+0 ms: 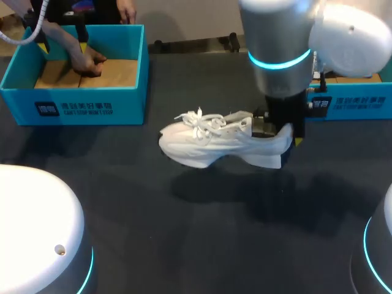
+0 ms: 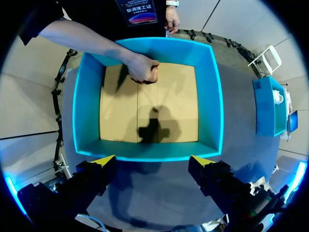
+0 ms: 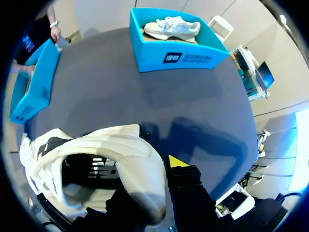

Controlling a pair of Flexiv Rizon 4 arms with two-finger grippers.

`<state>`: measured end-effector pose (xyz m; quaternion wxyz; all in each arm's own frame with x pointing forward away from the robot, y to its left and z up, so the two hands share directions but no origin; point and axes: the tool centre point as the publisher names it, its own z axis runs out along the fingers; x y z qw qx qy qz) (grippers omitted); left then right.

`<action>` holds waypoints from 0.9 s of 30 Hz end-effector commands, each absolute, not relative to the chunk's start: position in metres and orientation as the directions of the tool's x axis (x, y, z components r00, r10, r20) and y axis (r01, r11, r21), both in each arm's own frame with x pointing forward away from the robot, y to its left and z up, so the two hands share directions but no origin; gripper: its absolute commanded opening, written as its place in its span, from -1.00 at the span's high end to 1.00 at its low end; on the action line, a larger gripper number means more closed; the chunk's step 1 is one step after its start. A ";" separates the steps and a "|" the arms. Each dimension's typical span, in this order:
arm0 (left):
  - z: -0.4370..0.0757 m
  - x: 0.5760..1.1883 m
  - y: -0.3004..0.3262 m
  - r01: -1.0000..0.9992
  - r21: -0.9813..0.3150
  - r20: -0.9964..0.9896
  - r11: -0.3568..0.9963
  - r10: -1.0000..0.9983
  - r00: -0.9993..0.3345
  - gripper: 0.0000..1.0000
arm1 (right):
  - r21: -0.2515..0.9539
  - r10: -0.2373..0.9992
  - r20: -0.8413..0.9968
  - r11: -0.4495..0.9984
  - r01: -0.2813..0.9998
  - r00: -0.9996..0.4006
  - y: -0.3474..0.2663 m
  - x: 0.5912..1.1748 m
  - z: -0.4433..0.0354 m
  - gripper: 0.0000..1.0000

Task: Take the shoe out of the shoebox, open the shoe tongue, remove and reinsert the insole, then place the shoe into the shoebox

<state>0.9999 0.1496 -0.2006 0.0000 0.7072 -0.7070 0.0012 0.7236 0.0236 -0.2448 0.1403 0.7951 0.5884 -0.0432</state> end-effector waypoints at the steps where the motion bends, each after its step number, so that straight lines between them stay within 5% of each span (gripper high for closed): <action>1: -0.200 1.000 0.150 -1.000 -0.001 0.001 0.000 -1.000 0.000 -1.00 | 0.217 0.911 -0.245 -0.281 0.935 0.331 0.024 0.722 -0.270 1.00; 13: -0.200 1.000 0.150 -1.000 -0.001 0.001 0.000 -1.000 0.000 -1.00 | 0.167 0.917 -0.345 -0.152 0.974 0.202 0.021 0.738 -0.316 1.00; 27: -0.200 1.000 0.150 -1.000 -0.001 0.001 0.000 -1.000 0.000 -1.00 | 0.146 0.942 -0.272 -0.159 0.976 0.195 0.024 0.735 -0.357 1.00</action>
